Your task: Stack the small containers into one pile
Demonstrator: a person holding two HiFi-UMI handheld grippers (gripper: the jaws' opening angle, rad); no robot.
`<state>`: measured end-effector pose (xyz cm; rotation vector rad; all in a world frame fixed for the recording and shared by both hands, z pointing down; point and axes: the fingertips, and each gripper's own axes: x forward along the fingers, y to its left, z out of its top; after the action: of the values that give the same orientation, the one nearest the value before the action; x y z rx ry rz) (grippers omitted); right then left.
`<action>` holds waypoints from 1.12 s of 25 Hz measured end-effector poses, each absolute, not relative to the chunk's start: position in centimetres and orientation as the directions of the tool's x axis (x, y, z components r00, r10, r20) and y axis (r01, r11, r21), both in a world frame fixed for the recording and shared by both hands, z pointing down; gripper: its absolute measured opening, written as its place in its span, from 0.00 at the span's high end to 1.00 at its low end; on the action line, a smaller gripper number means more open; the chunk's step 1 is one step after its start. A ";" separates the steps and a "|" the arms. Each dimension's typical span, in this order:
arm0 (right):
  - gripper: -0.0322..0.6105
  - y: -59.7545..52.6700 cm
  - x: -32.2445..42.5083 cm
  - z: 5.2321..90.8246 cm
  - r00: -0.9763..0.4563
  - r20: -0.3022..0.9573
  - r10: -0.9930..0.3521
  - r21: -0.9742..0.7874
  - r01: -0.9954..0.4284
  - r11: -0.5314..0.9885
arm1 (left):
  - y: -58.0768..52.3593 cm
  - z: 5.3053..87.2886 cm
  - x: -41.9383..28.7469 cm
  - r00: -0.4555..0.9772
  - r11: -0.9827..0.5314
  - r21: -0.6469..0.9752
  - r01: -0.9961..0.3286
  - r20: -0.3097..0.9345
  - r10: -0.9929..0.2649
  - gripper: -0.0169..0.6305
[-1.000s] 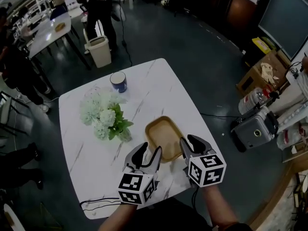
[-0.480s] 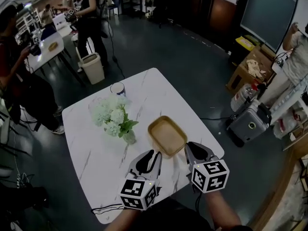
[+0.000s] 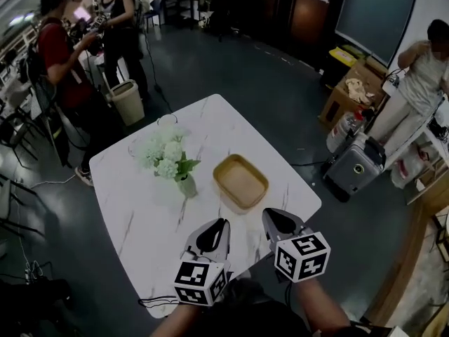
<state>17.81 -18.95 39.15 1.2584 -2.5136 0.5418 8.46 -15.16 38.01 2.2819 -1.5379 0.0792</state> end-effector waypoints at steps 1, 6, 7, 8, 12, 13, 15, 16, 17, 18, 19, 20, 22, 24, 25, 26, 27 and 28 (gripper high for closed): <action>0.95 -18.5 17.9 39.1 -0.581 0.404 -0.707 -0.201 -0.810 0.550 | -14.8 38.0 8.6 0.401 -0.328 0.282 -0.902 0.258 -0.879 0.94; 0.95 -16.6 18.3 39.3 -0.567 0.409 -0.715 -0.179 -0.818 0.546 | -13.2 38.3 9.2 0.420 -0.346 0.283 -0.894 0.261 -0.870 0.95; 0.95 -16.2 18.4 39.3 -0.567 0.406 -0.716 -0.180 -0.818 0.546 | -12.9 38.4 9.3 0.420 -0.347 0.283 -0.894 0.263 -0.869 0.95; 0.95 -15.8 18.5 39.2 -0.568 0.404 -0.717 -0.182 -0.818 0.545 | -12.6 38.5 9.3 0.419 -0.346 0.282 -0.895 0.265 -0.868 0.95; 0.95 -14.5 18.8 39.1 -0.568 0.397 -0.721 -0.194 -0.820 0.539 | -11.5 38.5 9.6 0.416 -0.342 0.280 -0.897 0.270 -0.868 0.95; 0.95 -14.2 18.9 39.1 -0.566 0.397 -0.722 -0.194 -0.821 0.537 | -11.3 38.5 9.6 0.416 -0.343 0.279 -0.897 0.270 -0.868 0.95; 0.95 -13.6 18.9 39.2 -0.562 0.400 -0.724 -0.192 -0.824 0.534 | -10.9 38.6 9.8 0.420 -0.347 0.279 -0.896 0.271 -0.866 0.95; 0.95 -13.3 19.0 39.2 -0.560 0.401 -0.725 -0.191 -0.825 0.532 | -10.7 38.6 9.9 0.422 -0.348 0.279 -0.895 0.273 -0.864 0.95; 0.95 -13.0 19.0 39.2 -0.559 0.401 -0.726 -0.190 -0.826 0.531 | -10.5 38.7 10.0 0.424 -0.350 0.279 -0.894 0.276 -0.863 0.95; 0.95 -12.8 19.1 39.2 -0.558 0.401 -0.727 -0.189 -0.827 0.530 | -10.4 38.8 10.2 0.426 -0.352 0.279 -0.893 0.278 -0.861 0.95; 0.95 -12.6 19.2 39.3 -0.556 0.401 -0.728 -0.188 -0.828 0.529 | -10.2 39.0 10.3 0.428 -0.354 0.280 -0.893 0.280 -0.859 0.95; 0.95 -12.4 19.3 39.3 -0.554 0.401 -0.729 -0.188 -0.829 0.526 | -10.1 39.1 10.4 0.430 -0.356 0.280 -0.892 0.281 -0.858 0.95; 0.95 -12.2 19.4 39.4 -0.550 0.401 -0.732 -0.190 -0.832 0.521 | -9.9 39.2 10.4 0.432 -0.357 0.280 -0.891 0.284 -0.856 0.95; 0.95 -12.0 19.3 39.4 -0.548 0.401 -0.734 -0.193 -0.834 0.517 | -9.8 39.2 10.3 0.433 -0.358 0.279 -0.891 0.285 -0.855 0.95; 0.95 -12.0 19.3 39.3 -0.548 0.400 -0.735 -0.195 -0.834 0.516 | -9.8 39.1 10.3 0.433 -0.359 0.278 -0.891 0.285 -0.855 0.95; 0.95 -12.0 19.3 39.3 -0.549 0.398 -0.735 -0.197 -0.834 0.516 | -9.8 39.0 10.2 0.433 -0.359 0.277 -0.891 0.284 -0.855 0.95; 0.95 -12.0 19.3 39.2 -0.550 0.396 -0.735 -0.199 -0.833 0.516 | -9.8 39.0 10.2 0.432 -0.359 0.276 -0.892 0.284 -0.856 0.95; 0.95 -12.0 19.2 39.2 -0.551 0.395 -0.735 -0.199 -0.833 0.517 | -9.9 38.9 10.1 0.432 -0.359 0.275 -0.892 0.284 -0.856 0.95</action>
<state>19.18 -12.00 39.18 1.3214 -2.4989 0.5383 10.09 -9.86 38.95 2.3045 -1.4872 0.1282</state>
